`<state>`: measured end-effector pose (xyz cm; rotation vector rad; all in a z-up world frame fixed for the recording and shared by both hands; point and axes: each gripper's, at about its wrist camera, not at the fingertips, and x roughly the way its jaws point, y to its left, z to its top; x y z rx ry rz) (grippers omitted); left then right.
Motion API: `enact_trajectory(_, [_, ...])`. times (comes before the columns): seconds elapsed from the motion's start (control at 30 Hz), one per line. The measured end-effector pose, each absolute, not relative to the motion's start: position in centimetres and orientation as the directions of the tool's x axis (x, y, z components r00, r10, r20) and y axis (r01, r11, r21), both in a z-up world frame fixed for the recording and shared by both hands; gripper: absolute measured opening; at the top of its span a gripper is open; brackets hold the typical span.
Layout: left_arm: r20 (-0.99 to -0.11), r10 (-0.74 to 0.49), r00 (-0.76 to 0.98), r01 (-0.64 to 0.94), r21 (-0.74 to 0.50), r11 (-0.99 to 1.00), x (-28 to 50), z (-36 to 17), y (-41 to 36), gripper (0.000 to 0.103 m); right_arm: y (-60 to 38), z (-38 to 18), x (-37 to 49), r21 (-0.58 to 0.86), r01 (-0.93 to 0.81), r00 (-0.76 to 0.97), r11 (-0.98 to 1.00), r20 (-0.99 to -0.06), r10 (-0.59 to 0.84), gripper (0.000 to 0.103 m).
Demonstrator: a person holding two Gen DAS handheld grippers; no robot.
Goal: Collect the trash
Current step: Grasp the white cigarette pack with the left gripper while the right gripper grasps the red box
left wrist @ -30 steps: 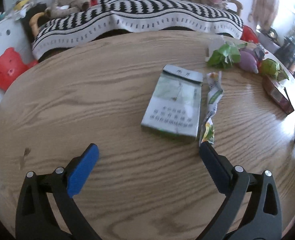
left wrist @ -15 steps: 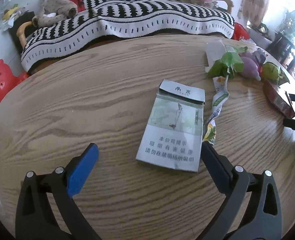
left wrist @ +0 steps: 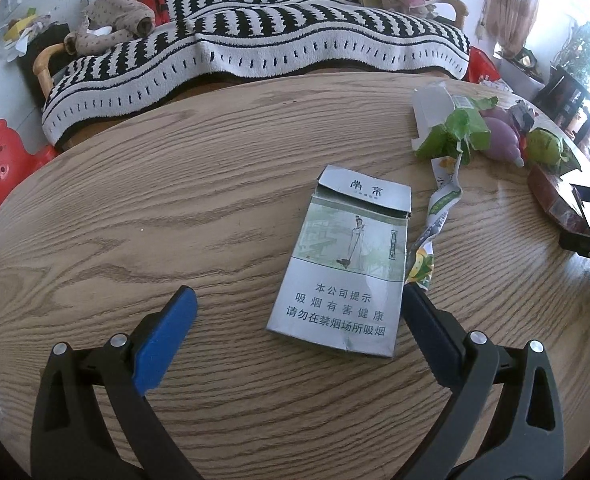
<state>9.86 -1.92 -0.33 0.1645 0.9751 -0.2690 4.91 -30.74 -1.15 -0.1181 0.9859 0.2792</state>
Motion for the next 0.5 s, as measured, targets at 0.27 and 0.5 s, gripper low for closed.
enact_trajectory(0.27, [-0.814, -0.146, 0.562, 0.276, 0.018, 0.961, 8.9, 0.5, -2.0, 0.060, -30.1, -0.7, 4.1, 0.033, -0.288, 0.535, 0.957, -0.823, 0.190, 0.066])
enact_trajectory(0.5, [-0.822, -0.152, 0.550, 0.213, -0.038, 0.976, 6.3, 1.6, -0.7, 0.060, -30.7, -0.2, 1.9, 0.118, -0.201, 0.560, 0.972, -0.801, 0.213, 0.059])
